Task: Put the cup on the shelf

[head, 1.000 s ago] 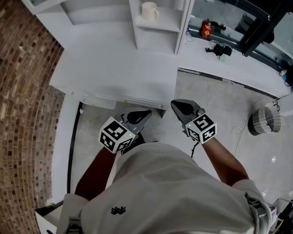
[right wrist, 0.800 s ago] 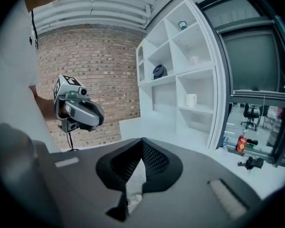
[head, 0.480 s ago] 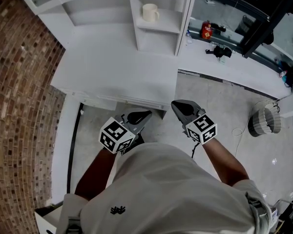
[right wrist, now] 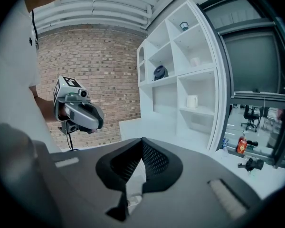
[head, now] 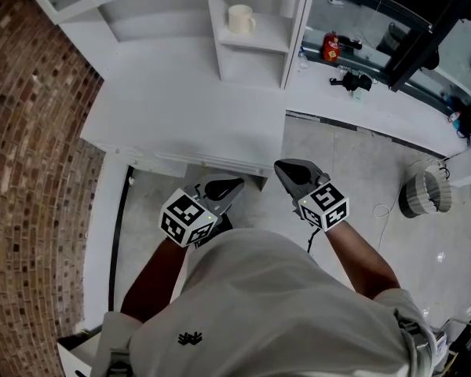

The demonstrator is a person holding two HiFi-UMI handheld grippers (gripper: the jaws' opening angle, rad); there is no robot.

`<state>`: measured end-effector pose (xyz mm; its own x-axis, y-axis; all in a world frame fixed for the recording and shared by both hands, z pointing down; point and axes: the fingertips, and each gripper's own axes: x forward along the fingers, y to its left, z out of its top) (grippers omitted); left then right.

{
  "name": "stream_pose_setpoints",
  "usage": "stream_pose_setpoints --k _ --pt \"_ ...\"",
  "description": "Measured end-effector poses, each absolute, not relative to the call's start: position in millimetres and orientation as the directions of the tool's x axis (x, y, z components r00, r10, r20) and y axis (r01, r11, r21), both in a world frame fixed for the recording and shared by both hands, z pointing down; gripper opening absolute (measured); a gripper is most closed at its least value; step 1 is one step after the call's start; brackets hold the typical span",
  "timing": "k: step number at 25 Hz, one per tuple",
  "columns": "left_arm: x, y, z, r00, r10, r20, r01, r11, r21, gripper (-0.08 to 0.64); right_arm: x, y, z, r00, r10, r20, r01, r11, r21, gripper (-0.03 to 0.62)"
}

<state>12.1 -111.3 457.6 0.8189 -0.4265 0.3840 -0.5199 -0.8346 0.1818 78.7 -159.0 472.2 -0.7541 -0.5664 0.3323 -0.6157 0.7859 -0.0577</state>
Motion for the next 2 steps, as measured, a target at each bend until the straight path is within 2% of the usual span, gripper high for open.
stream_pose_setpoints --k 2 --pt "10.7 -113.5 458.1 0.819 -0.426 0.384 -0.52 -0.835 0.181 0.005 77.1 -161.1 471.7 -0.754 -0.568 0.33 -0.616 0.785 -0.057 0.011"
